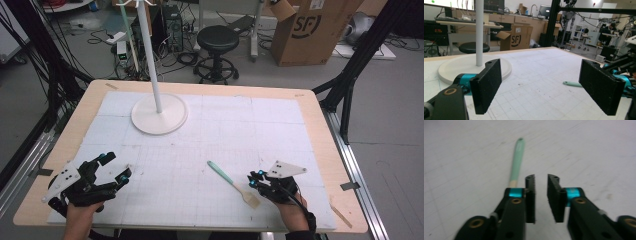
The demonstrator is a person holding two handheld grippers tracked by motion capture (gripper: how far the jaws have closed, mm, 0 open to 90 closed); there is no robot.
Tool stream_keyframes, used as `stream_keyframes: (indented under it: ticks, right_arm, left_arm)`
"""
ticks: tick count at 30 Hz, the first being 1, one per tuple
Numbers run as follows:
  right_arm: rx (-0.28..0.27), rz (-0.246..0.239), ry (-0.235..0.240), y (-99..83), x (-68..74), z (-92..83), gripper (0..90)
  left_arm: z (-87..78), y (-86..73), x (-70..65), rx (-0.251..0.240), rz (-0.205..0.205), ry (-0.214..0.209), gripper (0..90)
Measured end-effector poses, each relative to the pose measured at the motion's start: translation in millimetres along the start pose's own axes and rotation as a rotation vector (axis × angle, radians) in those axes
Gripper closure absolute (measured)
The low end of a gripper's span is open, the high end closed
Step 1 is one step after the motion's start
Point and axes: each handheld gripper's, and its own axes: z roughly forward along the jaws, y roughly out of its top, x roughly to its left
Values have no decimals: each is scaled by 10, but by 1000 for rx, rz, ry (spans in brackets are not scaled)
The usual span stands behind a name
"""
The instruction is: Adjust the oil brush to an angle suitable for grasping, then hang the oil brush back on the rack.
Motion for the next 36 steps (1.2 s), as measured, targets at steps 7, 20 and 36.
stream_keyframes:
  ticks: [7,20,36]
  right_arm:
    - [-159,70,-138,-33,-88,-292,348]
    - [-217,92,-184,-69,-74,-413,194]
    - [-243,106,-99,-39,-3,-363,170]
  left_arm:
    - [32,82,-10,1,-5,3,186]
    - [43,112,5,5,-12,-2,183]
    - [-28,66,-66,10,-5,-20,186]
